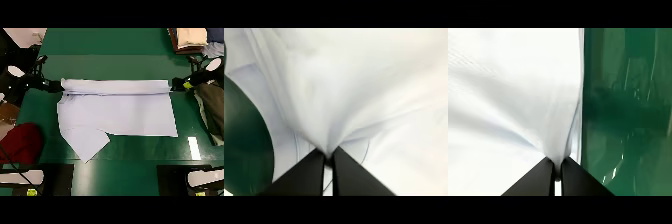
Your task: Fold the shirts.
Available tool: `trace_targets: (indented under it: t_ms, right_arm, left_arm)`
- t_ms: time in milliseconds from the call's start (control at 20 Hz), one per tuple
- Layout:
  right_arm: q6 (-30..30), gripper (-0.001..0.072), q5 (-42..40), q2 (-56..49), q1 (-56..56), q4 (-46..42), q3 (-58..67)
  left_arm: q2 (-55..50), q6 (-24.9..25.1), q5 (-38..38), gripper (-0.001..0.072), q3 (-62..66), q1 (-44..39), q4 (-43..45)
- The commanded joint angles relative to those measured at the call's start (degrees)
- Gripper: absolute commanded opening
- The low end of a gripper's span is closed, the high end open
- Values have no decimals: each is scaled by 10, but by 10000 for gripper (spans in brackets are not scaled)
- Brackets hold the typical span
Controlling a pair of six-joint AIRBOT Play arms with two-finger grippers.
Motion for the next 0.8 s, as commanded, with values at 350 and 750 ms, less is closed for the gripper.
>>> trace_targets:
  t_ms: [350,750]
  right_arm:
    - [1,383,60,38,6,-5,-45]
    - [-9,383,132,153,-40,3,-46]
  left_arm:
    - [32,-119,-76,582,-15,20,62]
    - [297,-193,-179,583,-292,54,75]
